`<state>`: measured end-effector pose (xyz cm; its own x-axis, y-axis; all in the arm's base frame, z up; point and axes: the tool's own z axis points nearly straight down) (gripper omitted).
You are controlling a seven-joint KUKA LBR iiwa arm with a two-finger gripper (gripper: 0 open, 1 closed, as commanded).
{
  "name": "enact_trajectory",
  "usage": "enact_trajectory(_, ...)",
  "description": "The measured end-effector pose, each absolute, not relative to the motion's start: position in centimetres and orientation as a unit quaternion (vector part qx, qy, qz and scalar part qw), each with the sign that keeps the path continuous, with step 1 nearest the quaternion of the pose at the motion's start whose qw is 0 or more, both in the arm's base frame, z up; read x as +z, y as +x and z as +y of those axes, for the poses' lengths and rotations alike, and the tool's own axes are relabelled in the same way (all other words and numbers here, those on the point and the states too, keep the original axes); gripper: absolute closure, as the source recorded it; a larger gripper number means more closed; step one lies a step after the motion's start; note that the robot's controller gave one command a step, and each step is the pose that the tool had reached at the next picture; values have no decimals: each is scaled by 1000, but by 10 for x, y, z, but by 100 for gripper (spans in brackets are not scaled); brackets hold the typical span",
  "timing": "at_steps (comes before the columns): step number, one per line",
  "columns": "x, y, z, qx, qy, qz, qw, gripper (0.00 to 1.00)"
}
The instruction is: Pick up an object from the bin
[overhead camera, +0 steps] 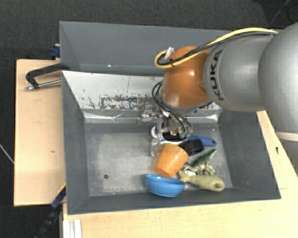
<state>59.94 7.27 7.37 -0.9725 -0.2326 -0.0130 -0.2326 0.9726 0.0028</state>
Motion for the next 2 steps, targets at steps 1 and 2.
enact_trajectory(1, 75, 592, 23, 2, -140, 990, 7, 0)
enact_trajectory(2, 76, 594, 24, 2, -140, 990, 12, 100)
